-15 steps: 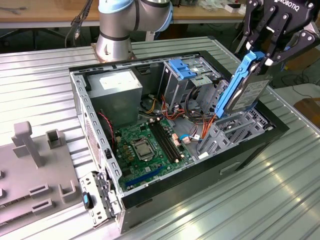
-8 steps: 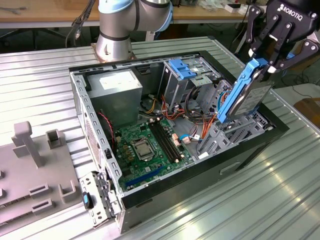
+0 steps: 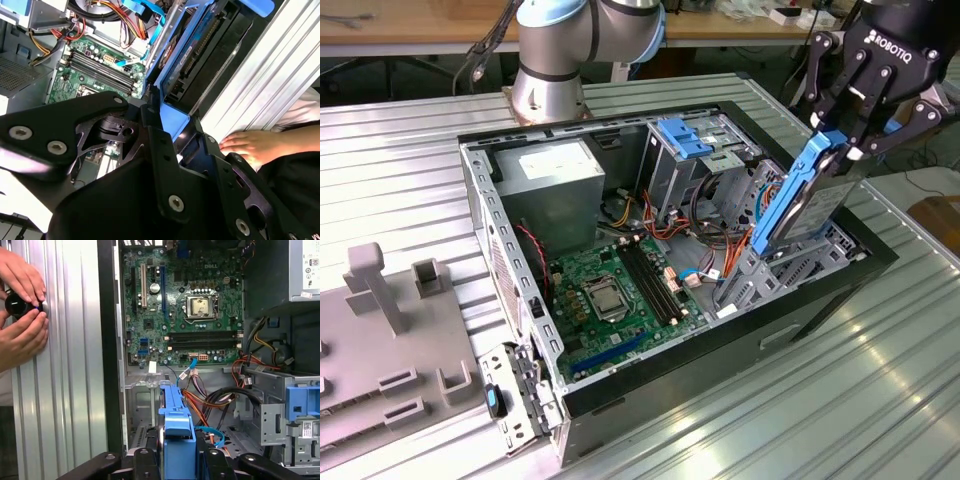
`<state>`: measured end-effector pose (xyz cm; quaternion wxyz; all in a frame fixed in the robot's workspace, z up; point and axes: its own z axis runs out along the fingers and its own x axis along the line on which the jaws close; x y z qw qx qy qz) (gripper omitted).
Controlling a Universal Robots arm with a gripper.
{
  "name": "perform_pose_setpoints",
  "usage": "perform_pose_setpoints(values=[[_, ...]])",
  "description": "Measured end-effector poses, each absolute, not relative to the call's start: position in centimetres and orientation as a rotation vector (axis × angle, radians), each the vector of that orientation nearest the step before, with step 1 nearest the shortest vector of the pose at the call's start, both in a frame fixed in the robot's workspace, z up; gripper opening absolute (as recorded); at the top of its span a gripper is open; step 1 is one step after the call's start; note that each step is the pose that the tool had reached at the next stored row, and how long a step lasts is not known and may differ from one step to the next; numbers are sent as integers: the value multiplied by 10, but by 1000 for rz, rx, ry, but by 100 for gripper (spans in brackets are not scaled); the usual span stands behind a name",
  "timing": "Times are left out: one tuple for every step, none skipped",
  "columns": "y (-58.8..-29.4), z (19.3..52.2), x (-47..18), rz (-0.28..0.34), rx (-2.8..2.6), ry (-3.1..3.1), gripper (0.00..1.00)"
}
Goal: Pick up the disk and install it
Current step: 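Insert the disk into the insertion slot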
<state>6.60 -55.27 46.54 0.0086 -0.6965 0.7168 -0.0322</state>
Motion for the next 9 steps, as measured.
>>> perform_pose_setpoints(values=[[-553,465,66,-101,-2176,2240,37],[-553,465,66,-100,-2176,2240,37],[-553,465,66,-100,-2176,2239,37],[-553,465,66,-100,-2176,2239,37],[-553,465,66,-100,-2176,2239,37],[-553,465,67,-100,-2176,2239,37],[-553,465,67,-100,-2176,2239,37],[-553,465,67,-100,-2176,2239,37],[-553,465,67,-100,-2176,2239,37]])
